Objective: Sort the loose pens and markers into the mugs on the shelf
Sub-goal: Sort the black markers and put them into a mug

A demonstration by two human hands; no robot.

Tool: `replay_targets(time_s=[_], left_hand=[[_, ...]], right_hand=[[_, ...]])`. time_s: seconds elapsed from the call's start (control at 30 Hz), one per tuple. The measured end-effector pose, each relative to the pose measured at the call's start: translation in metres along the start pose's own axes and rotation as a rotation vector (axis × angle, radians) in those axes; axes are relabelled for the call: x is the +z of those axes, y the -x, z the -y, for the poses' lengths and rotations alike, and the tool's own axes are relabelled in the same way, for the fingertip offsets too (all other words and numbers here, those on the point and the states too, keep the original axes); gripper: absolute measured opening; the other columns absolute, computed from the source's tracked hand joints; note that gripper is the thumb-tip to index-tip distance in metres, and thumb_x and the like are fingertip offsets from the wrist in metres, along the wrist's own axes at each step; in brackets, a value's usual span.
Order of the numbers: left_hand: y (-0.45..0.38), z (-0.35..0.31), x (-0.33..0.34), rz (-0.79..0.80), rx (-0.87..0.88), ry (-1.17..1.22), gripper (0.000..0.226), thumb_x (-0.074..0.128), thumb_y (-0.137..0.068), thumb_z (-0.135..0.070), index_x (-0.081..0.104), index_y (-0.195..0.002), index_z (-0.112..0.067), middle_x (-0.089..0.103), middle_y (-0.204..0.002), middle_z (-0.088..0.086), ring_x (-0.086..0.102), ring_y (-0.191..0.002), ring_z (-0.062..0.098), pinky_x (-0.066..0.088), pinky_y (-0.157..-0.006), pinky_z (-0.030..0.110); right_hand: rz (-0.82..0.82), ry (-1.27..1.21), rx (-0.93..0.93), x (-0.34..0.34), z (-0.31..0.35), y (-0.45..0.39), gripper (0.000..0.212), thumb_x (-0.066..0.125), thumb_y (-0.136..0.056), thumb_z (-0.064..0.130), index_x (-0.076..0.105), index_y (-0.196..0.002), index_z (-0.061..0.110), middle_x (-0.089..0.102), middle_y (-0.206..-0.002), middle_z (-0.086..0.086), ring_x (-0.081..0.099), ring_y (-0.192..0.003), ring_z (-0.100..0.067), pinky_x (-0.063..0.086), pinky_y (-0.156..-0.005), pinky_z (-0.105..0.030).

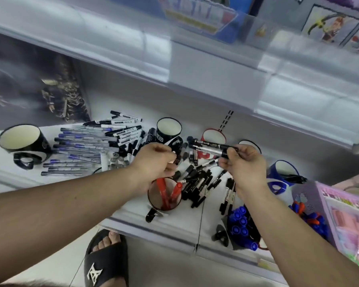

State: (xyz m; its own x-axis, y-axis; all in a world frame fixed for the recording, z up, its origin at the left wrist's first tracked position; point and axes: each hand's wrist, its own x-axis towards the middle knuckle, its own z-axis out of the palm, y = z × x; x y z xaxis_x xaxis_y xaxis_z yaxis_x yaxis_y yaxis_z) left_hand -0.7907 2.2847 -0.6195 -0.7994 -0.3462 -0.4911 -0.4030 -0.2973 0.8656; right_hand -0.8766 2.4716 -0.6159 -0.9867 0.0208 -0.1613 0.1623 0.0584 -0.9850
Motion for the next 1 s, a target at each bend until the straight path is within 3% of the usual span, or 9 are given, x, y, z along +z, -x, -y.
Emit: replay_targets(time_s=[0.1,0.2,0.37,0.5,0.57,0.67,0.77,0.9,1.0], left_hand=[[0.002,0.007,-0.012,0.026,-0.044,-0.047,0.012,0.061,-0.091,-0.004,0.062,-0.101,-0.011,0.067,-0.101,0.013,0.07,-0.086,0.023,0.061,-0.074,0.034],[0.004,0.019,-0.023,0.082,-0.112,-0.08,0.014,0.061,-0.09,-0.003,0.061,-0.102,-0.009,0.07,-0.084,0.011,0.069,-0.076,0.022,0.06,-0.076,0.036],[-0.005,0.028,-0.032,0.077,-0.131,-0.074,0.012,0.06,-0.091,-0.004,0.06,-0.1,-0.011,0.067,-0.082,0.01,0.065,-0.074,0.019,0.059,-0.07,0.029],[-0.009,0.026,-0.031,0.067,-0.112,-0.077,0.009,0.059,-0.091,-0.005,0.061,-0.095,-0.012,0.063,-0.081,0.008,0.061,-0.074,0.02,0.056,-0.067,0.029],[-0.01,0.026,-0.03,0.065,-0.1,-0.081,0.009,0.06,-0.09,-0.005,0.061,-0.093,-0.013,0.064,-0.084,0.007,0.062,-0.077,0.02,0.056,-0.067,0.028],[-0.009,0.024,-0.03,0.056,-0.093,-0.058,0.011,0.058,-0.09,-0.002,0.061,-0.095,-0.012,0.066,-0.091,0.008,0.063,-0.072,0.017,0.055,-0.066,0.028],[-0.007,0.025,-0.027,0.032,-0.098,-0.044,0.013,0.057,-0.09,0.001,0.061,-0.094,-0.011,0.068,-0.085,0.011,0.062,-0.055,0.013,0.051,-0.056,0.026],[-0.005,0.03,-0.013,0.055,-0.105,-0.124,0.014,0.055,-0.09,0.0,0.062,-0.095,-0.011,0.071,-0.093,0.02,0.06,-0.062,0.018,0.048,-0.056,0.027],[-0.007,0.028,0.0,0.057,-0.09,-0.123,0.016,0.055,-0.089,0.003,0.062,-0.091,-0.011,0.067,-0.088,0.014,0.057,-0.061,0.019,0.046,-0.055,0.026]], right_hand=[[0.022,0.055,-0.02,0.049,-0.005,-0.029,0.008,0.06,-0.094,0.002,0.059,-0.095,0.01,0.067,-0.087,-0.009,0.069,-0.057,-0.016,0.058,-0.057,-0.025],[0.045,0.199,-0.023,0.091,-0.015,-0.06,0.008,0.063,-0.09,0.016,0.061,-0.083,0.02,0.07,-0.081,-0.007,0.072,-0.068,-0.02,0.062,-0.068,-0.037],[0.054,0.217,0.166,0.137,-0.038,-0.098,0.01,0.06,-0.093,0.017,0.062,-0.096,0.007,0.065,-0.09,-0.007,0.065,-0.081,-0.019,0.055,-0.073,-0.033],[0.096,0.057,0.364,0.156,-0.045,-0.103,0.012,0.061,-0.096,0.018,0.057,-0.086,0.012,0.068,-0.098,-0.008,0.071,-0.087,-0.019,0.058,-0.085,-0.036],[0.105,0.073,0.387,0.148,-0.045,-0.102,0.012,0.06,-0.097,0.02,0.056,-0.091,0.011,0.061,-0.089,-0.006,0.07,-0.083,-0.02,0.059,-0.084,-0.034],[-0.002,0.407,0.352,0.117,-0.059,-0.094,0.025,0.058,-0.09,0.026,0.06,-0.103,0.005,0.06,-0.083,-0.006,0.059,-0.07,-0.023,0.049,-0.066,-0.032],[-0.04,0.727,0.391,0.074,-0.076,-0.085,0.04,0.063,-0.085,0.032,0.059,-0.114,0.004,0.064,-0.103,-0.009,0.06,-0.093,-0.029,0.051,-0.083,-0.034],[0.116,0.691,0.554,0.029,-0.088,-0.084,0.036,0.058,-0.092,0.02,0.056,-0.122,0.0,0.056,-0.114,-0.011,0.05,-0.097,-0.021,0.043,-0.084,-0.031],[0.191,0.763,0.677,0.024,-0.108,-0.077,0.063,0.057,-0.091,0.042,0.046,-0.14,0.005,0.049,-0.139,-0.01,0.049,-0.118,-0.023,0.04,-0.102,-0.03]])
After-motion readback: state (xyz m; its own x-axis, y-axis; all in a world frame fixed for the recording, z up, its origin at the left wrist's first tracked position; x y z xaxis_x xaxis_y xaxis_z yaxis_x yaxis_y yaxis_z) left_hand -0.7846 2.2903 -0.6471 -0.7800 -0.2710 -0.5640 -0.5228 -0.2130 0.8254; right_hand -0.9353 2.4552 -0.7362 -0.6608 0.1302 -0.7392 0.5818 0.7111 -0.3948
